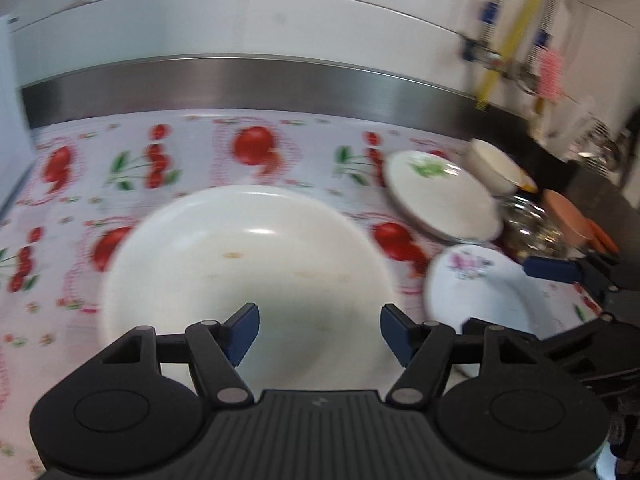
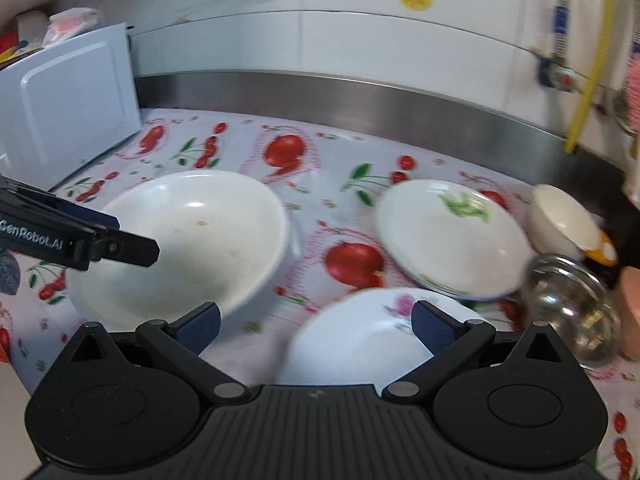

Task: Organize plates and bowls
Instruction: 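Move both grippers to the pink-flower plate and grasp its rim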

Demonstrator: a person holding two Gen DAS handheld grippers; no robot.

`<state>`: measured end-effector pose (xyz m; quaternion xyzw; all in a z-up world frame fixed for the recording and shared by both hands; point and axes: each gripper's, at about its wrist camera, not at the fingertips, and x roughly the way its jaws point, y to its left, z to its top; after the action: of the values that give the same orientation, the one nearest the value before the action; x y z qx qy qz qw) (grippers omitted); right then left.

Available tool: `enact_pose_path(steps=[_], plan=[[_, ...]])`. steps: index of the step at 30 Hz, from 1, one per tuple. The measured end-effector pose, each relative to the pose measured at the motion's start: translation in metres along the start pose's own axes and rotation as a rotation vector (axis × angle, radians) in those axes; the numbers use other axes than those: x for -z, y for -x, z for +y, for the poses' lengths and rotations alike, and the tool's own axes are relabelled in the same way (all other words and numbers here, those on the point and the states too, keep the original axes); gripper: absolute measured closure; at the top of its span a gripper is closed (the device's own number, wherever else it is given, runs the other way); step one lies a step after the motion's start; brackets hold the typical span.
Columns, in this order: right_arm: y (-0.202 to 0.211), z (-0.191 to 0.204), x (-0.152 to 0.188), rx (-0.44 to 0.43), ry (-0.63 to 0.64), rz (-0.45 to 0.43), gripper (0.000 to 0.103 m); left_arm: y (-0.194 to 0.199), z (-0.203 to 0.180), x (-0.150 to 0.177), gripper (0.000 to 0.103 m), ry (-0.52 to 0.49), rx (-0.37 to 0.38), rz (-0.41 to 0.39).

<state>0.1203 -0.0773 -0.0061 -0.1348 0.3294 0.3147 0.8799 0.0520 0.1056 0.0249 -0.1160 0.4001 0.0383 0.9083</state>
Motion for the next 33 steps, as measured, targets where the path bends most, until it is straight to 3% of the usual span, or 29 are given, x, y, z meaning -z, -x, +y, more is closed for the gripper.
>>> enact_pose_path(steps=[6,12,24,33], plan=[[0.010,-0.033,0.022,0.080,-0.040,0.004,0.096,-0.022,-0.044,0.002,0.000,-0.053,0.113,0.029],[0.015,-0.063,0.049,0.132,-0.091,0.028,0.096,-0.049,-0.075,0.006,0.000,-0.088,0.172,0.082],[0.015,-0.085,0.072,0.118,-0.126,0.041,0.096,-0.079,-0.095,0.015,0.000,-0.092,0.159,0.158],[0.011,-0.089,0.075,0.091,-0.131,0.045,0.096,-0.086,-0.101,0.014,0.000,-0.093,0.157,0.165]])
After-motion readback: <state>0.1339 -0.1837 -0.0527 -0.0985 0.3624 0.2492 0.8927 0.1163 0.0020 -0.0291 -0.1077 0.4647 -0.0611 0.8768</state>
